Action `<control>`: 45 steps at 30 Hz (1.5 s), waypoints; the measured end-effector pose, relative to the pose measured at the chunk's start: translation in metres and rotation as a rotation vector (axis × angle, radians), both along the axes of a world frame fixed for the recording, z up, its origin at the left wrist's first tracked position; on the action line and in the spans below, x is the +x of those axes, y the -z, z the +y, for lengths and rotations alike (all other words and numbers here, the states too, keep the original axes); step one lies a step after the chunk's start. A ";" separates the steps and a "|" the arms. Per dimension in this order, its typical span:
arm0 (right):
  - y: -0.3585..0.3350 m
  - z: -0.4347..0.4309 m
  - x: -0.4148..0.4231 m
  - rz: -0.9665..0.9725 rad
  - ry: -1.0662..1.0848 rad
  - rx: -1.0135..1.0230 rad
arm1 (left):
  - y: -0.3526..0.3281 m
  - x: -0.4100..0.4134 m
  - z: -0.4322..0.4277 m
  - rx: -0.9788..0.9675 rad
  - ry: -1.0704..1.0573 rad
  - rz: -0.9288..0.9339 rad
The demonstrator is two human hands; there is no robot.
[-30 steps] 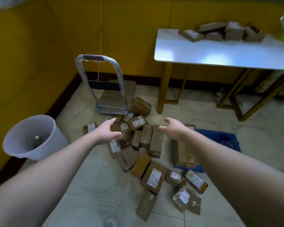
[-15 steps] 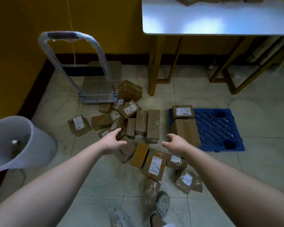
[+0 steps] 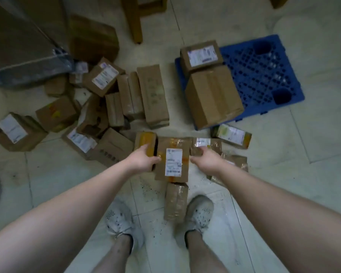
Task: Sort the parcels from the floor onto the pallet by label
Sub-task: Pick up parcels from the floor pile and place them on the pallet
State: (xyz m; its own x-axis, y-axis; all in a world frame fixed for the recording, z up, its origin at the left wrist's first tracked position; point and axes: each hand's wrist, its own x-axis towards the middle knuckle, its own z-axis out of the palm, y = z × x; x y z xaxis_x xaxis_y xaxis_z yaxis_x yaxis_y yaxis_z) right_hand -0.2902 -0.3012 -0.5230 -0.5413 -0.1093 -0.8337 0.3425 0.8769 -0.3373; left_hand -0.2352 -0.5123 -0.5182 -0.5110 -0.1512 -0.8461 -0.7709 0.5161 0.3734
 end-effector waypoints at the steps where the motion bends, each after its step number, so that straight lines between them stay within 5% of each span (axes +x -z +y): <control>1: 0.025 0.002 0.001 -0.010 0.022 -0.006 | 0.026 -0.002 0.003 0.000 -0.004 -0.012; 11: 0.222 0.002 0.034 -0.200 0.348 -0.086 | 0.210 -0.005 0.035 0.060 -0.156 -0.119; 19: 0.225 0.000 0.047 -0.120 0.558 -0.149 | 0.208 0.002 0.047 0.118 -0.283 -0.144; 31: -0.052 -0.007 0.003 0.153 0.461 -0.189 | -0.072 -0.031 0.039 -0.114 -0.191 0.284; 45: -0.401 0.036 0.012 0.606 0.332 -0.267 | -0.398 -0.019 0.050 0.176 -0.148 0.715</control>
